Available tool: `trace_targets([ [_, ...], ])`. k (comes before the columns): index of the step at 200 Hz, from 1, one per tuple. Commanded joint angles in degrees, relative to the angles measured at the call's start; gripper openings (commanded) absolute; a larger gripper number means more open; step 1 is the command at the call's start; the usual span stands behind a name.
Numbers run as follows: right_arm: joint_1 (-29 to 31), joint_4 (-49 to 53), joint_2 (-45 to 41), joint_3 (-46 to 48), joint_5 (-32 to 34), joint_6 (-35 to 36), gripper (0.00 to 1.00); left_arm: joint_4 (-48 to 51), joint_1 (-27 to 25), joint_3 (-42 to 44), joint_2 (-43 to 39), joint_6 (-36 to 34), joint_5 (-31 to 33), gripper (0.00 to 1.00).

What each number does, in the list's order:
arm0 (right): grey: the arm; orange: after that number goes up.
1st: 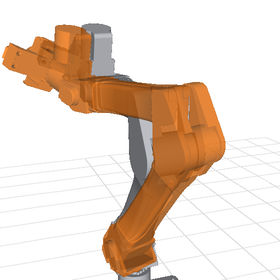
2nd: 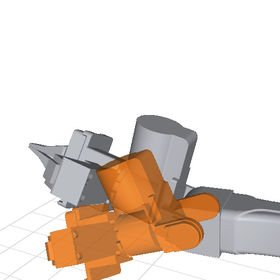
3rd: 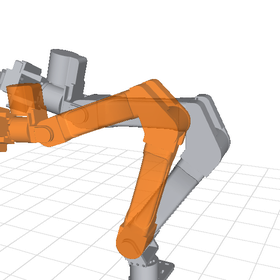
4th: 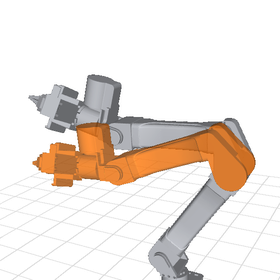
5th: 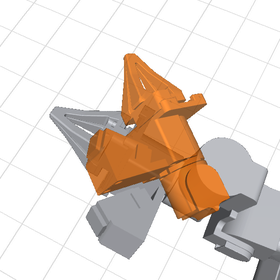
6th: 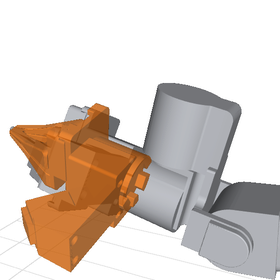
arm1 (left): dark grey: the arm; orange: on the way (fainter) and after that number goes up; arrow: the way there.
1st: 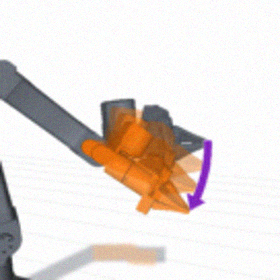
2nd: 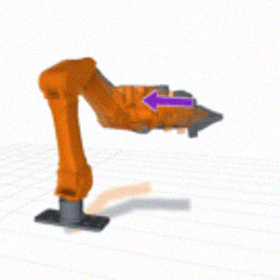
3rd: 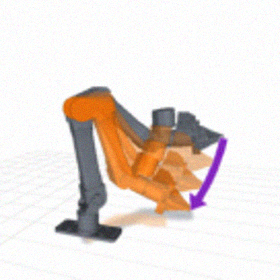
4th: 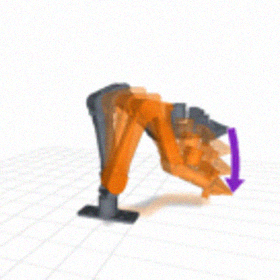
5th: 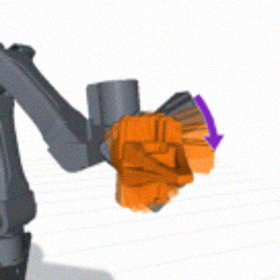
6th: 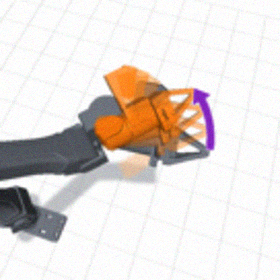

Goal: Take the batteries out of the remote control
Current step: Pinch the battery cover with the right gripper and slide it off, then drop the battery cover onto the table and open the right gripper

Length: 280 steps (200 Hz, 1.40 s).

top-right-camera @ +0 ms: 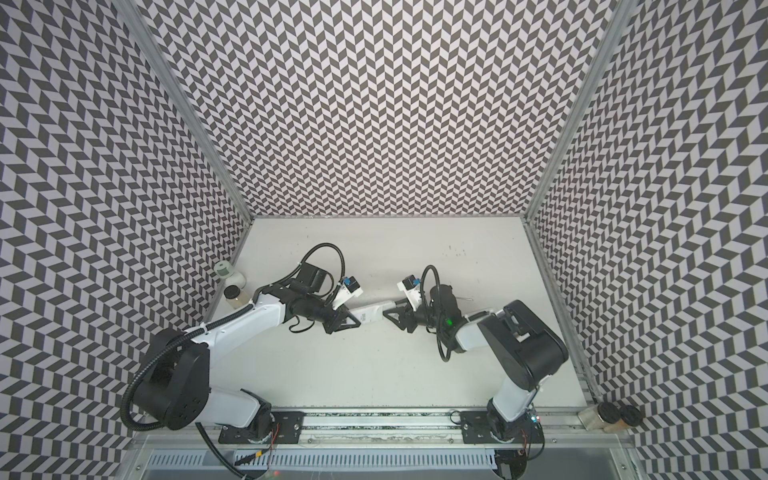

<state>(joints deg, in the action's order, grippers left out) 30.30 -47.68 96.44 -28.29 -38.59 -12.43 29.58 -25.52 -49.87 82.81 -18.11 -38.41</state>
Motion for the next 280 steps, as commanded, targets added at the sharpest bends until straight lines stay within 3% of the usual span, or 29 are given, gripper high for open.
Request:
trace_targets([
  [1, 0.84, -1.76, -2.41, 0.28, -1.67, 0.96, 0.40, -2.66, -0.20, -1.29, -0.43, 2.22, 2.63, 0.00],
  [51, 0.81, -0.24, -2.15, 1.52, -0.39, 2.00, 0.31, -3.06, -0.20, -1.29, 0.21, 2.29, 5.21, 0.00],
  [84, 0.81, 0.66, -2.67, 1.35, -0.49, 2.39, 0.31, -2.96, 0.07, -1.23, -0.10, 2.27, 4.87, 0.00],
  [128, 1.58, 3.56, -3.26, 0.78, -0.88, 3.94, 0.24, -4.12, 0.03, -0.34, -0.10, 2.09, 11.64, 0.00],
  [164, 2.30, 4.50, -2.53, -0.76, -2.48, 3.93, 0.14, -3.39, -0.28, -1.33, -0.21, 2.97, 8.51, 0.00],
  [198, 2.55, 6.27, -2.60, -1.23, -1.24, 5.12, 0.13, -3.79, -0.32, -0.81, -0.18, 2.47, 9.94, 0.00],
  [280, 2.66, 12.50, -6.83, -0.47, 6.42, 5.98, 0.26, -4.53, 0.38, 0.24, -0.26, 2.72, 9.34, 0.00],
])
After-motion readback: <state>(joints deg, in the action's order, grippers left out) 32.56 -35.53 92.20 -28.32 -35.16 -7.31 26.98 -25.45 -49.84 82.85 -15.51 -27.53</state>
